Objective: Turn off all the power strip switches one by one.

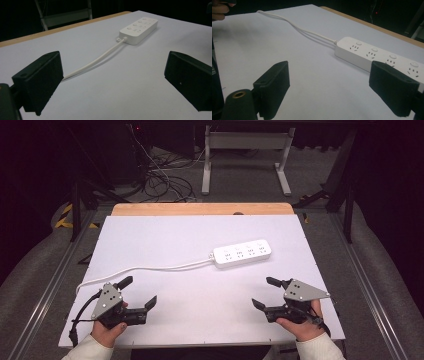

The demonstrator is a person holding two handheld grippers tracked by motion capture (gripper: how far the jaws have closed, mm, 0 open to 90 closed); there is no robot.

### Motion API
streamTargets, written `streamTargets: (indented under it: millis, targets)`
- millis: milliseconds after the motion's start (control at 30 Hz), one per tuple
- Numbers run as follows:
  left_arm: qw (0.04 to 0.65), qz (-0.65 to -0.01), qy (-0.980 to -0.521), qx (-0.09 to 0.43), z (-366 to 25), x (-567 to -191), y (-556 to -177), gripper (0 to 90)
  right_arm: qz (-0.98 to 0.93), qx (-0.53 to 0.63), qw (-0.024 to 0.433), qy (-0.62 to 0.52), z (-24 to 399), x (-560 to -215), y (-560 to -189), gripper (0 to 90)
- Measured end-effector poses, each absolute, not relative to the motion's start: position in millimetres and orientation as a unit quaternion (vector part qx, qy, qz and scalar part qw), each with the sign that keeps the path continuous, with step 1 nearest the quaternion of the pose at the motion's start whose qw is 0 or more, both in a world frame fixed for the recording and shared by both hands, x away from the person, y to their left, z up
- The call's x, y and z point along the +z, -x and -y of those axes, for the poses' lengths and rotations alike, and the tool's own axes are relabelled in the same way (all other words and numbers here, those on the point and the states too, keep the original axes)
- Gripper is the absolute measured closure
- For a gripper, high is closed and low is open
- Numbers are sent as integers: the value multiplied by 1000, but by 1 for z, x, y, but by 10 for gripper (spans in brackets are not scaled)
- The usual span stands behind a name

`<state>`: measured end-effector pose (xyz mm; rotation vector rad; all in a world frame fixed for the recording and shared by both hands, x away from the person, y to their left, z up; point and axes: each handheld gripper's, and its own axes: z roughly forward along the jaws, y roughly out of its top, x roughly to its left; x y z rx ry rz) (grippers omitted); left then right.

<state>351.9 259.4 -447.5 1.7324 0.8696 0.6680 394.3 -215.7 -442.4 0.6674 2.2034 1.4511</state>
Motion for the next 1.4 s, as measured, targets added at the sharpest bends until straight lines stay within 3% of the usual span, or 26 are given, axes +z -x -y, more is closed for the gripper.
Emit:
streamTargets:
  millis: [800, 867, 1100, 1400]
  targets:
    - [507, -361, -723, 299, -259, -447, -351, 30, -799, 512, 211, -234, 209, -434, -396, 191]
    - [505, -361, -725, 299, -259, -447, -351, 31, -805, 504, 212, -231, 207, -430, -399, 242]
    - [505, -357, -727, 300, -258, -447, -351, 31, -811, 495, 202, -239, 200, -419, -414, 287]
    - [504, -356, -727, 300, -258, -447, -351, 31, -816, 489, 202, -232, 190, -406, -428, 296]
